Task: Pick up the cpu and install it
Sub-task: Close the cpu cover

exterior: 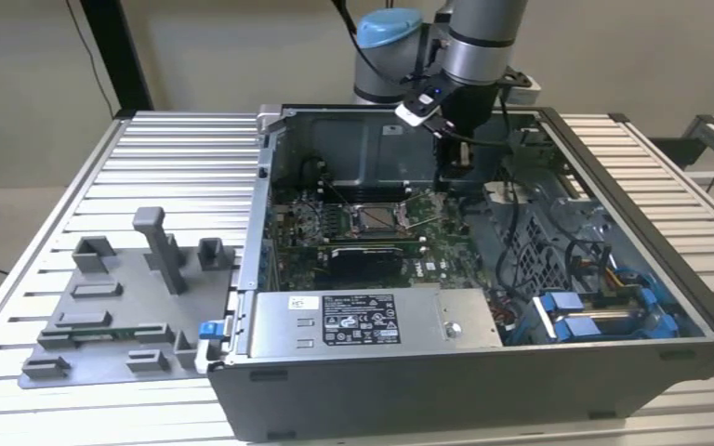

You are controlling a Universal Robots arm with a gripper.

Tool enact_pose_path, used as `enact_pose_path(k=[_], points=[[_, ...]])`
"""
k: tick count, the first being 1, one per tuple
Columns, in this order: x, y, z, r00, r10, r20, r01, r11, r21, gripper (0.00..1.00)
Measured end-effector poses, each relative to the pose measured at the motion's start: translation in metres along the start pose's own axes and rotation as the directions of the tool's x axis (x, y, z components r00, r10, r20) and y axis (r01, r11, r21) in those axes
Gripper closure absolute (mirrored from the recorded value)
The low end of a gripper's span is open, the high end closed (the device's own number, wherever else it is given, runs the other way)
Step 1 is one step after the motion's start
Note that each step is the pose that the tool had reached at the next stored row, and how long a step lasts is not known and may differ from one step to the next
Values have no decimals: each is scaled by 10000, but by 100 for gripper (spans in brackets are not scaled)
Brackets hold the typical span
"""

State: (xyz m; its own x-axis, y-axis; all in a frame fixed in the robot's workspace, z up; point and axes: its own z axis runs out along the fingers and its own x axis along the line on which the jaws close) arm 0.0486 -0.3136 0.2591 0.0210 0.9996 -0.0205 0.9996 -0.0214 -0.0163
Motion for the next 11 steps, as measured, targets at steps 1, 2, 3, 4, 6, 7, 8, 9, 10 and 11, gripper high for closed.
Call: enact_pose_path(k=[1, 2, 3, 4, 6, 7, 8, 9, 10, 11], points=[[0, 11, 3, 10000, 0, 0, 0, 10000, 7, 100], [1, 31, 10, 10000, 0, 1, 0, 10000, 27, 100], [1, 64, 17, 10000, 0, 3, 0, 10000, 71, 100], [2, 99, 23, 10000, -3, 6, 3, 9999, 120, 100], [4, 165, 38, 10000, -4, 6, 4, 9998, 212, 100], [5, 198, 45, 10000, -5, 5, 5, 9997, 258, 100], [6, 227, 53, 10000, -7, 5, 7, 9995, 306, 100], [8, 253, 59, 10000, -10, 5, 10, 9993, 363, 100], [8, 272, 64, 10000, -13, 7, 12, 9991, 434, 100], [8, 284, 67, 10000, -15, 9, 14, 9986, 523, 100]])
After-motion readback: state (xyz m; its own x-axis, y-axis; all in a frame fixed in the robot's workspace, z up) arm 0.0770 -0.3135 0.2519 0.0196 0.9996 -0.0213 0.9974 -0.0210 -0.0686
